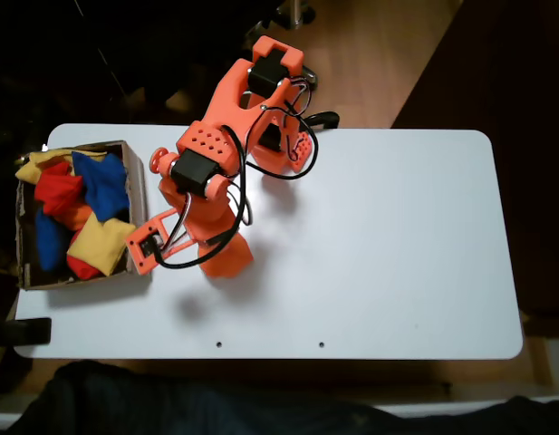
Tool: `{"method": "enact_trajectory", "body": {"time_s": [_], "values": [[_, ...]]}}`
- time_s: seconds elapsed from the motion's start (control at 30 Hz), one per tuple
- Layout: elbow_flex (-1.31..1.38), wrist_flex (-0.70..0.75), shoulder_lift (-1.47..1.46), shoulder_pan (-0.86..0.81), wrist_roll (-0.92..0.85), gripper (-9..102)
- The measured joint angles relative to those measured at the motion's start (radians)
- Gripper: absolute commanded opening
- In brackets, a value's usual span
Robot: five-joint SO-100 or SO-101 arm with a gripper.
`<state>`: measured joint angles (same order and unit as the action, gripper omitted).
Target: Grasp a bag and put it in the box.
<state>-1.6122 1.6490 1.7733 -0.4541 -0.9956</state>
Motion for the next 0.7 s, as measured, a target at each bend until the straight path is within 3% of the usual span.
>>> {"method": "enact_trajectory", "body": {"time_s": [0.27,0.7], "values": [[-0.012,-0.017,-0.008,-0.017,-0.046,48],[-0.087,-0.052,-0.008,-0.043,-0.087,63]]}}
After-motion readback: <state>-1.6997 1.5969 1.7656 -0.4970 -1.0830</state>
